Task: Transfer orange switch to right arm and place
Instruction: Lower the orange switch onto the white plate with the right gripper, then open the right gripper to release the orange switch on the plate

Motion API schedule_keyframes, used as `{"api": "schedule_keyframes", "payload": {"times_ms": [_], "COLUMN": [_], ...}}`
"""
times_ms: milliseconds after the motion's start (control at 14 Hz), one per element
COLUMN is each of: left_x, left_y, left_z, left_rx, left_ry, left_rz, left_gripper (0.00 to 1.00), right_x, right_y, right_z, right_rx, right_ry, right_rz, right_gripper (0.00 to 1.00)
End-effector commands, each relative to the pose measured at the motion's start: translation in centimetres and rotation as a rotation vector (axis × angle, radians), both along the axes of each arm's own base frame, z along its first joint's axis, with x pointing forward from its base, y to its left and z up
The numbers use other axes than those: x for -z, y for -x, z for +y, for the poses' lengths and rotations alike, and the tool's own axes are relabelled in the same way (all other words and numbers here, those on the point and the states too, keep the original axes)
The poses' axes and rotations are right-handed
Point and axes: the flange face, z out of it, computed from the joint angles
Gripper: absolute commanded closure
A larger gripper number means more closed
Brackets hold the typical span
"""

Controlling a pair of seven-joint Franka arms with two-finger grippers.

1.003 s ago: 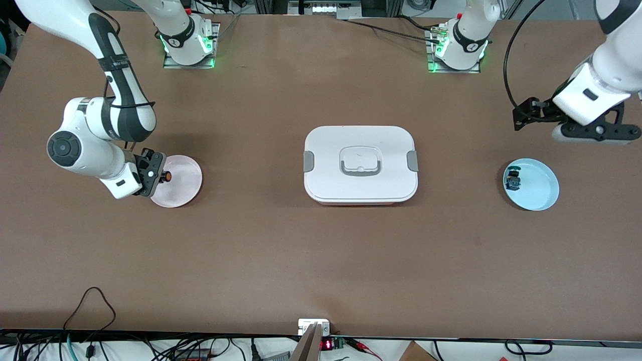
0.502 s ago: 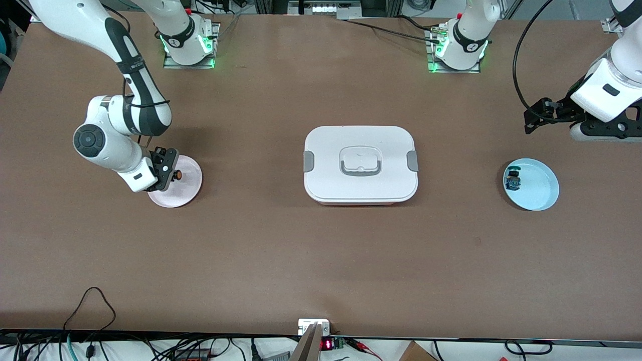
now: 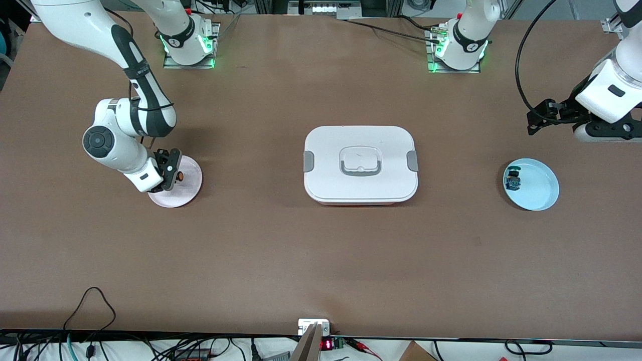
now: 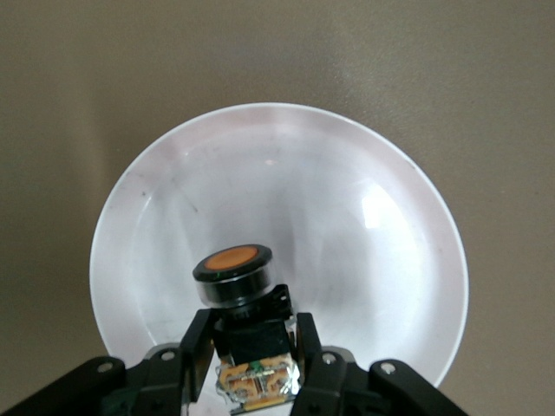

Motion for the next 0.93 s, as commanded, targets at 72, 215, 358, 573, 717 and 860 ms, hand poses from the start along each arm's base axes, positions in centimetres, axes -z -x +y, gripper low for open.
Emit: {"api": "schedule_keyframes", "payload": {"times_ms": [72,215,358,573,717,860], "left_x": [-0.4,-0.3,-0.3,0.2,0.3,0.3], "left_y": [-0.3,-0.3,-0.4,-0.7,-0.7,-0.7], "left_z": [0.3,0.4,0.6,2.1,1.6,2.0], "left_rx": [-0.011,-0.013,-0.014,-0.067,-0.060,-0.048], "left_ry": [0.001,0.003,0.002,0.015,0.014,0.009], "left_rz": [0.006,0.008,0.005,0.017,0.020,0.016], "left_gripper": [0.00,0.00,0.00,0.00,0.00,0.00], "right_x": [0.8,0.0,-2.6,-7.3,-10.6,-14.3], "right_y": [0.7,0.9,0.8,0.0,-1.5,-3.4], "right_z": [0.0,0.0,0.0,0.2,0.2,0.1], "right_rx": [-0.031,-0.014,-0.005,0.002,0.008,0.013], "right_ry": [0.005,0.004,-0.001,-0.010,-0.010,-0.011], "right_rz": [-0.011,-0.014,-0.013,-0.017,-0.014,-0.026], "right_gripper": [0.79,0.00,0.00,0.00,0.00,0.00]}}
